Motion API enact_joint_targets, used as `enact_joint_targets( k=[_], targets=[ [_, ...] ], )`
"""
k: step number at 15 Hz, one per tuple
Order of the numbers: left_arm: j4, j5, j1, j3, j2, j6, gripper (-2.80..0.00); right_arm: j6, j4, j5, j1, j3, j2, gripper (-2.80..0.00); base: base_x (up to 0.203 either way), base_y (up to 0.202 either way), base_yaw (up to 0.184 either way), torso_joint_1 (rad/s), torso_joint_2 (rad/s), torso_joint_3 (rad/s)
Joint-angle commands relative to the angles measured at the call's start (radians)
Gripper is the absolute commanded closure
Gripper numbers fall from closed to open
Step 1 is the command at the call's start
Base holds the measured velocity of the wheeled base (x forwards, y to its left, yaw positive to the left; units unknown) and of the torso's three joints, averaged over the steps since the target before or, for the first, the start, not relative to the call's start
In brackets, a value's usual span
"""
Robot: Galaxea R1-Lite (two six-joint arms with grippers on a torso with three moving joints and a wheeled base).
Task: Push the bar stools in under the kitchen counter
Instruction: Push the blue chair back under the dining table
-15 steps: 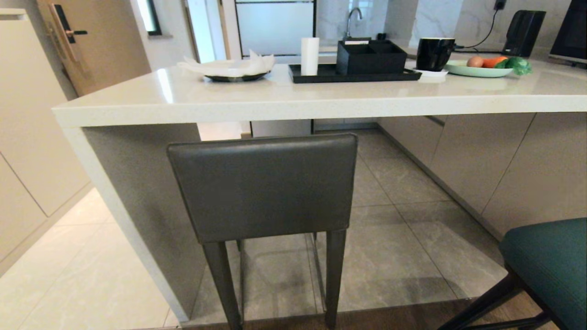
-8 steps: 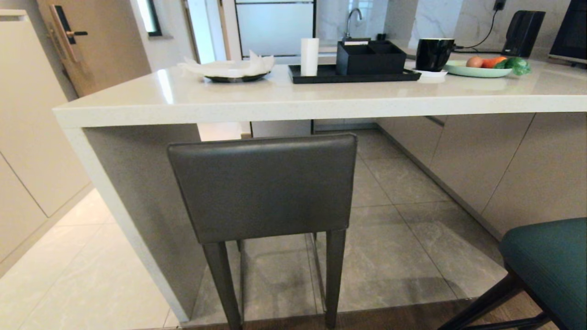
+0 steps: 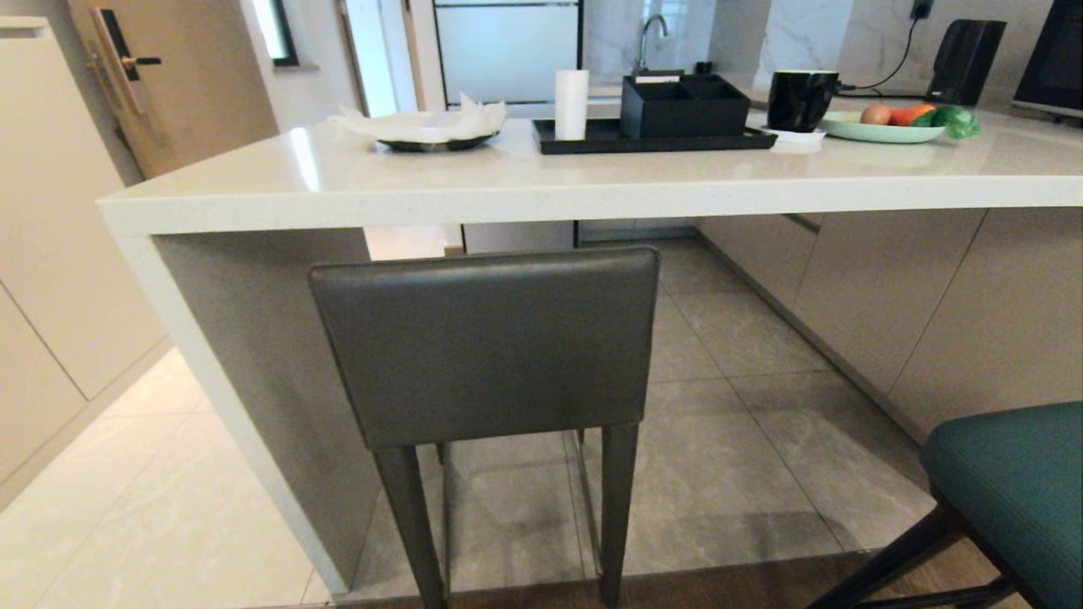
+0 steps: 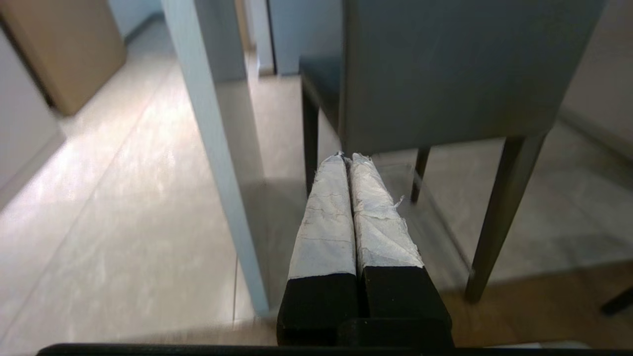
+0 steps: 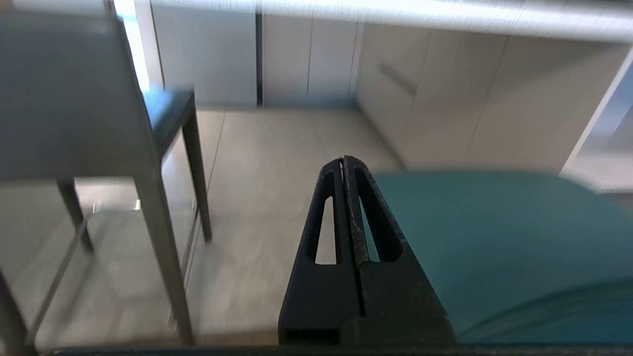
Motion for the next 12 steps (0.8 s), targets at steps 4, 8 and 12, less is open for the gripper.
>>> enact_joint_targets(
  k=[4, 8, 12],
  targets=[
    [-0.270, 0.009, 0.000, 0.251, -0.019, 0.005, 0.00, -0.009, -0.215, -0.002, -0.001, 0.330, -0.022, 0.00, 0.000, 0.000, 0.000, 0.000, 0.00, 0.000],
    [-0.406, 0.063, 0.001, 0.422, -0.019, 0.059, 0.00, 0.008, -0.462, -0.016, -0.001, 0.553, -0.021, 0.00, 0.000, 0.000, 0.000, 0.000, 0.00, 0.000],
    [-0.379, 0.070, -0.003, 0.424, -0.019, 0.034, 0.00, 0.011, -0.415, 0.028, -0.001, 0.553, -0.022, 0.00, 0.000, 0.000, 0.000, 0.000, 0.00, 0.000]
  ],
)
